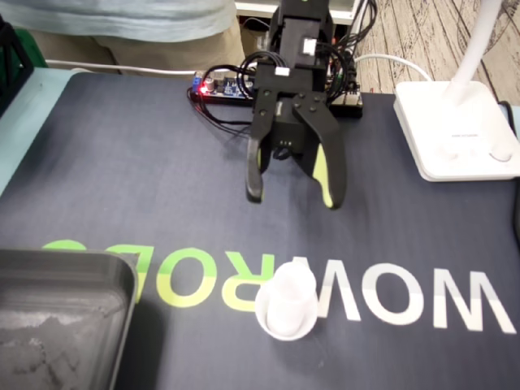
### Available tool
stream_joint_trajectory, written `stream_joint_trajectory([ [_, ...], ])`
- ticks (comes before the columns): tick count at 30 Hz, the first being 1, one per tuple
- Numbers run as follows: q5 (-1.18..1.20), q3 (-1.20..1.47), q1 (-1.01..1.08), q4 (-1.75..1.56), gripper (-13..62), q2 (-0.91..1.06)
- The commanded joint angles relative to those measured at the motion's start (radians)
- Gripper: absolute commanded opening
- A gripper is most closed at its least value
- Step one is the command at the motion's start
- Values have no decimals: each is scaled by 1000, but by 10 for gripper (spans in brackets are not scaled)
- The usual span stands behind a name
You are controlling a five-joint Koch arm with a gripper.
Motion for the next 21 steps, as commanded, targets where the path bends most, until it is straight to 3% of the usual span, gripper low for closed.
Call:
stream_joint_trajectory([
  [1,-8,-46,0,-98,327,-52],
  [14,-54,-106,-5,-451,328,-430],
  [21,-57,-167,-5,-465,328,-534],
])
